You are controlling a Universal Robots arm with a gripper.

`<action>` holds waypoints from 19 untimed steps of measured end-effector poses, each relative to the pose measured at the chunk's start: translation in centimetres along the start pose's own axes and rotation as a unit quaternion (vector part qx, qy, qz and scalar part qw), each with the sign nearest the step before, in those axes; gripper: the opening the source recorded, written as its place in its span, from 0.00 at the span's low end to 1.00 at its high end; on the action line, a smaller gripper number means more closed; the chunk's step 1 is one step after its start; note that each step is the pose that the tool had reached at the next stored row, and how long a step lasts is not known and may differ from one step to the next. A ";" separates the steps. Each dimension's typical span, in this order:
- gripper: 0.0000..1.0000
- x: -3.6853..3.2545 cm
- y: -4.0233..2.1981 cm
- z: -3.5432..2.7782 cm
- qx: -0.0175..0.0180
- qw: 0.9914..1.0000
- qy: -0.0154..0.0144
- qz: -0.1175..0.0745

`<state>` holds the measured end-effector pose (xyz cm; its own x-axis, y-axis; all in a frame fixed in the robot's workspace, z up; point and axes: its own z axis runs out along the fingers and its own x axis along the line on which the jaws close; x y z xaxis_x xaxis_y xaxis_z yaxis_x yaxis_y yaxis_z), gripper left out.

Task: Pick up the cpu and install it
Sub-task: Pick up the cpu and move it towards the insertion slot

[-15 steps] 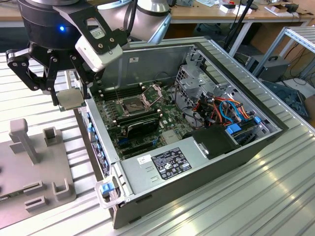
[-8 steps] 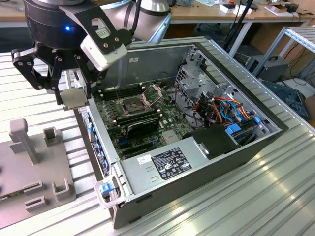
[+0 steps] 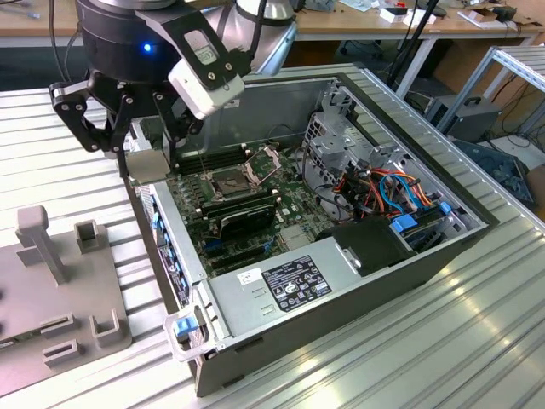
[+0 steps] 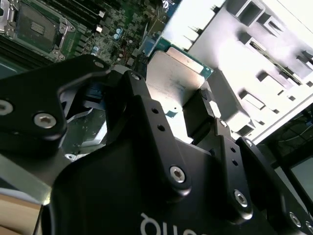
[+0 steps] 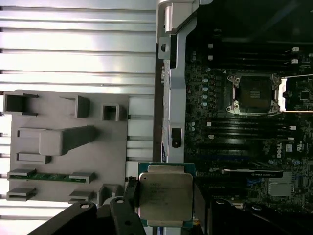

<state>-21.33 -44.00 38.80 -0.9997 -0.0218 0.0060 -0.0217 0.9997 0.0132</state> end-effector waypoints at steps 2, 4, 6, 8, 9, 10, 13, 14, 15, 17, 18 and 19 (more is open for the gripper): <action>0.54 -2.13 -0.05 -0.01 0.000 1.000 0.000 0.000; 0.54 -2.43 -0.05 -0.01 0.000 1.000 0.000 0.000; 0.54 -2.71 -0.06 -0.02 0.000 1.000 0.000 0.000; 0.54 -2.88 -0.06 -0.01 0.000 1.000 0.000 0.000; 0.54 -2.96 -0.07 -0.02 0.000 1.000 0.000 0.000; 0.54 -3.05 -0.07 -0.02 0.000 1.000 0.000 0.000; 0.54 -3.34 -0.07 -0.02 0.000 1.000 0.000 0.000; 0.54 -3.42 -0.07 -0.02 0.000 1.000 0.000 0.000; 0.54 -3.55 -0.08 -0.02 0.000 1.000 0.000 0.000; 0.54 -3.69 -0.08 -0.03 0.000 1.000 0.000 0.000; 0.54 -3.82 -0.08 -0.03 0.000 1.000 0.000 0.000; 0.54 -3.89 -0.08 -0.02 0.000 1.000 0.000 0.000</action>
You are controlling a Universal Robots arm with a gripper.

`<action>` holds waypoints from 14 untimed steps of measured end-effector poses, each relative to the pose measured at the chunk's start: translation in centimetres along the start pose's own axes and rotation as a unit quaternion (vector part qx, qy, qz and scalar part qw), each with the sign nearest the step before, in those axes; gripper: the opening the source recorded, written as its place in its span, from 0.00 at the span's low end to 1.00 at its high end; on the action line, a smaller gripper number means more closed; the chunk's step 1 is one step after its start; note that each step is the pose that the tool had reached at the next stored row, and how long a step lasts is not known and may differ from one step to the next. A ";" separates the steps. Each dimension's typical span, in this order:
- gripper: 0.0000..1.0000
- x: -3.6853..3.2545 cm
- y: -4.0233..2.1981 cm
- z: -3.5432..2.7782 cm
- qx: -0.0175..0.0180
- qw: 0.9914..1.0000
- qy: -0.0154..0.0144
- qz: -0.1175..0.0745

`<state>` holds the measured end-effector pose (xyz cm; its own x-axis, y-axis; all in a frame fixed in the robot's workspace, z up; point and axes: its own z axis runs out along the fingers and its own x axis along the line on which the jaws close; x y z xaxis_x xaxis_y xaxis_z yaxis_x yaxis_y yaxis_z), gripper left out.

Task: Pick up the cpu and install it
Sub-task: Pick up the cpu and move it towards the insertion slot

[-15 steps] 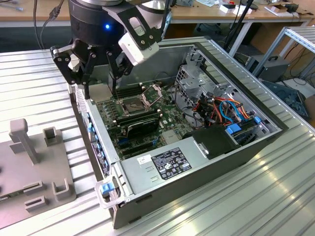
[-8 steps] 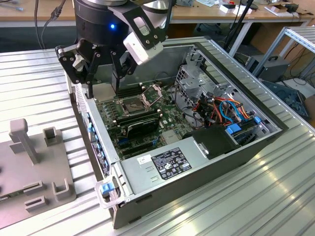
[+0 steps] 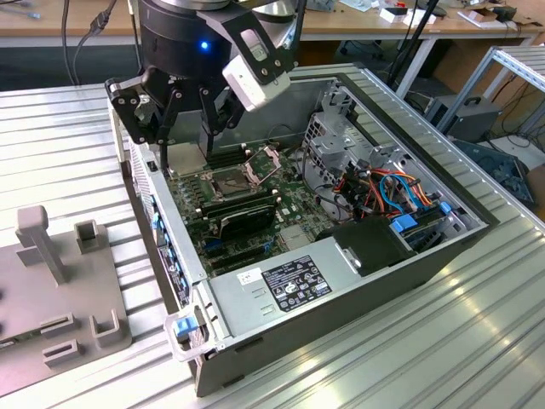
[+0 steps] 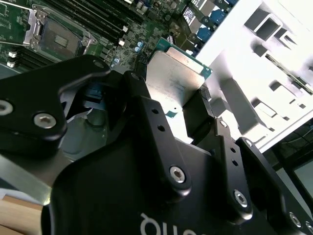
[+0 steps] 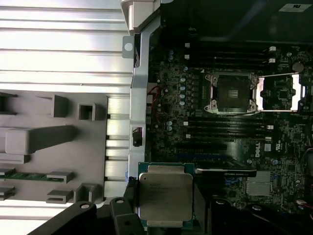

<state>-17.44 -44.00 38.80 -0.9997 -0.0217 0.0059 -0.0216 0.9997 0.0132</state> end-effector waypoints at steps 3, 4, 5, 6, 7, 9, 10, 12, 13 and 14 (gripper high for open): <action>0.54 -0.39 -0.01 0.00 0.000 1.000 0.000 0.000; 0.54 -0.47 -0.01 0.00 0.000 1.000 0.000 0.000; 0.54 -0.54 -0.01 0.00 0.000 1.000 0.000 0.000; 0.54 -0.64 -0.02 0.00 0.000 1.000 0.000 0.000; 0.54 -0.75 -0.02 0.00 0.000 1.000 0.000 0.000; 0.54 -0.91 -0.02 -0.01 0.000 1.000 0.000 0.000; 0.54 -0.98 -0.02 0.00 0.000 1.000 0.000 0.000; 0.54 -1.19 -0.03 -0.01 0.000 1.000 0.000 0.000; 0.54 -1.27 -0.03 -0.01 0.000 1.000 0.000 0.000; 0.54 -1.40 -0.03 -0.01 0.000 1.000 0.000 0.000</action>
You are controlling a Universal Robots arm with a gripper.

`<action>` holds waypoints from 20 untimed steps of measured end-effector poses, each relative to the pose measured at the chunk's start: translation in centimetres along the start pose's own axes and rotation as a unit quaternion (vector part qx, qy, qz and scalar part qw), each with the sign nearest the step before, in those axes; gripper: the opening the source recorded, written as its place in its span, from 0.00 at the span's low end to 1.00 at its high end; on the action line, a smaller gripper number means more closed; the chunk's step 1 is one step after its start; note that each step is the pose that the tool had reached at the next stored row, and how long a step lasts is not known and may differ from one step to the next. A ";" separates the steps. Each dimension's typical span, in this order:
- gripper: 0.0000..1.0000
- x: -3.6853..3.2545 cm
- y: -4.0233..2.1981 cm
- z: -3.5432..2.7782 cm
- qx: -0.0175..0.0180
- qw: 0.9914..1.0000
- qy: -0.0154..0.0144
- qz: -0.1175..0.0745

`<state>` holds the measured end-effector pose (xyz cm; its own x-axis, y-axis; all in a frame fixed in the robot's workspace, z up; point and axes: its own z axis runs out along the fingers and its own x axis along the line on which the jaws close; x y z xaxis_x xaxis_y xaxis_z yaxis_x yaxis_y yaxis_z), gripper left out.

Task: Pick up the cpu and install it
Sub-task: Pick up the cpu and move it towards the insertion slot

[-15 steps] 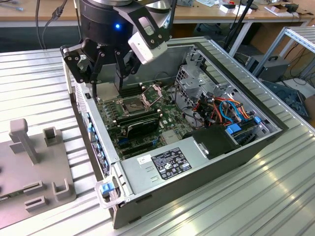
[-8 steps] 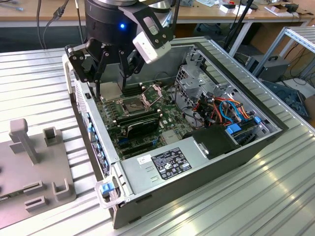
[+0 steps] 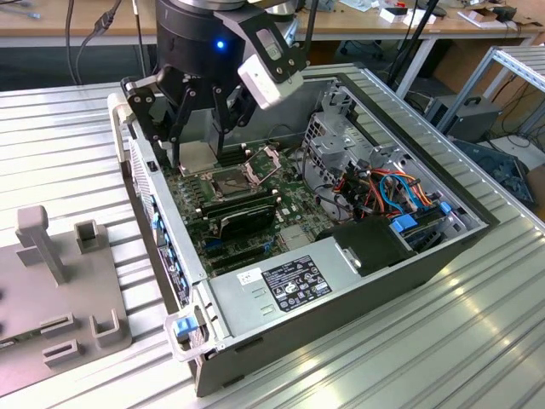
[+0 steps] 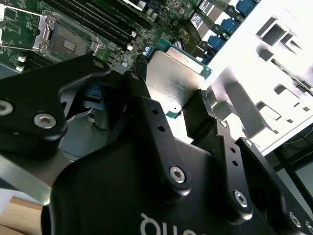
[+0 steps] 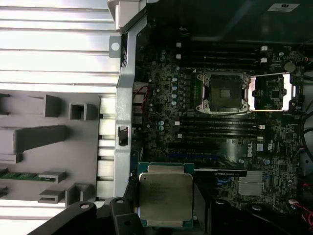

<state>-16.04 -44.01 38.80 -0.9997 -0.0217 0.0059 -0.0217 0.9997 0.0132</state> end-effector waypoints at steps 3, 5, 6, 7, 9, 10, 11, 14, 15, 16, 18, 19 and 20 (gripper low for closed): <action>0.54 -0.29 0.00 0.00 0.000 1.000 0.000 0.000; 0.54 -0.59 -0.01 0.00 0.000 1.000 0.000 0.000; 0.54 -0.70 -0.01 0.00 0.000 1.000 0.000 0.000; 0.54 -0.80 -0.02 0.00 0.000 1.000 0.000 0.000; 0.54 -0.95 -0.02 -0.01 0.000 1.000 0.000 0.000; 0.54 -1.09 -0.02 0.00 0.000 1.000 0.000 0.000; 0.54 -1.21 -0.03 -0.01 0.000 1.000 0.000 0.000; 0.54 -1.45 -0.03 -0.01 0.000 1.000 0.000 0.000; 0.54 -1.52 -0.03 -0.01 0.000 1.000 0.000 0.000; 0.54 -1.60 -0.03 -0.01 0.000 1.000 0.000 0.000; 0.54 -1.82 -0.04 -0.01 0.000 1.000 0.000 0.000; 0.54 -1.89 -0.04 -0.01 0.000 1.000 0.000 0.000; 0.54 -1.96 -0.04 -0.01 0.000 1.000 0.000 0.000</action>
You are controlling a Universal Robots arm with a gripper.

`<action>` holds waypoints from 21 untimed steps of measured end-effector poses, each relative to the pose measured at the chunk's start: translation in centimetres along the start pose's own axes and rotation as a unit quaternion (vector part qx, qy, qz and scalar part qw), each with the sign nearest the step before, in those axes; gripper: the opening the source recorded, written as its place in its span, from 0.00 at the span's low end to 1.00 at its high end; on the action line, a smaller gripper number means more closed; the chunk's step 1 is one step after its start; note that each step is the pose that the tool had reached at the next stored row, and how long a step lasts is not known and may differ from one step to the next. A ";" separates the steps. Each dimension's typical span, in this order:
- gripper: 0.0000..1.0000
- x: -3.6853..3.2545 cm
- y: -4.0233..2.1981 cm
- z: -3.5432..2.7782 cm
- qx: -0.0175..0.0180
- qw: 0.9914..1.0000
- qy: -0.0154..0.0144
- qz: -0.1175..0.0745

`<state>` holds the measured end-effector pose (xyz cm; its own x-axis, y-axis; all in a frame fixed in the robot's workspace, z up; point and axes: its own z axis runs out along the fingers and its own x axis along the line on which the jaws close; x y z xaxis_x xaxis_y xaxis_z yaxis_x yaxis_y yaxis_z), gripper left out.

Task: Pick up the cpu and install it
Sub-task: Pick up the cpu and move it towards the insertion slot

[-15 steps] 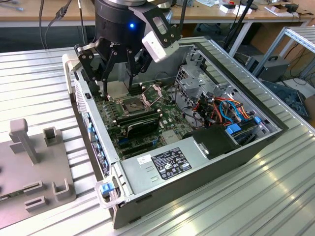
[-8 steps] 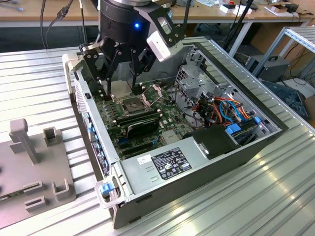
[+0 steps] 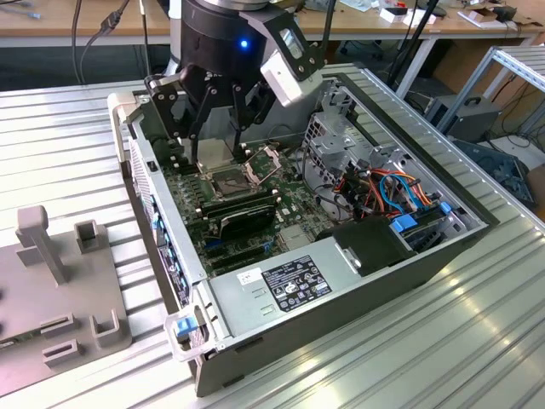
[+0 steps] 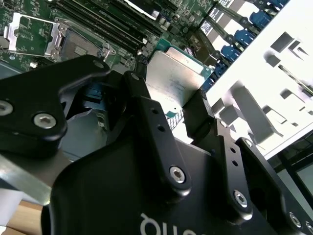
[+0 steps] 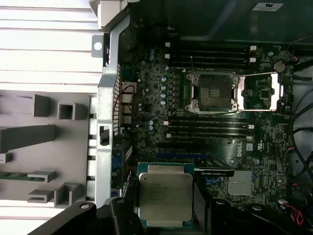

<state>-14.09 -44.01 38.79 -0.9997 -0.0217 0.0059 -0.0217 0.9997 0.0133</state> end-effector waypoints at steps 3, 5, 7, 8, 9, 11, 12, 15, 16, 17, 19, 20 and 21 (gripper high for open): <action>0.54 -0.23 0.00 0.00 0.000 1.000 0.000 0.000; 0.54 -0.39 -0.01 -0.01 0.000 1.000 0.000 0.000; 0.54 -0.52 -0.01 -0.01 0.000 1.000 0.000 0.000; 0.54 -0.59 -0.01 -0.01 0.000 1.000 0.000 0.000; 0.54 -0.67 -0.02 -0.01 0.000 1.000 0.000 0.000; 0.54 -0.84 -0.02 -0.01 0.000 1.000 0.000 0.000; 0.54 -0.96 -0.02 -0.01 0.000 1.000 0.000 0.000; 0.54 -1.13 -0.02 -0.01 0.000 1.000 0.000 0.000; 0.54 -1.20 -0.03 -0.01 0.000 1.000 0.000 0.000; 0.54 -1.29 -0.03 -0.01 0.000 1.000 0.000 0.000; 0.54 -1.44 -0.03 -0.01 0.000 1.000 0.000 0.000; 0.54 -1.50 -0.03 -0.01 0.000 1.000 0.000 0.000; 0.54 -1.56 -0.03 -0.01 0.000 1.000 0.000 0.000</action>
<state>-12.53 -44.01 38.80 -0.9997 -0.0217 0.0060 -0.0216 0.9997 0.0132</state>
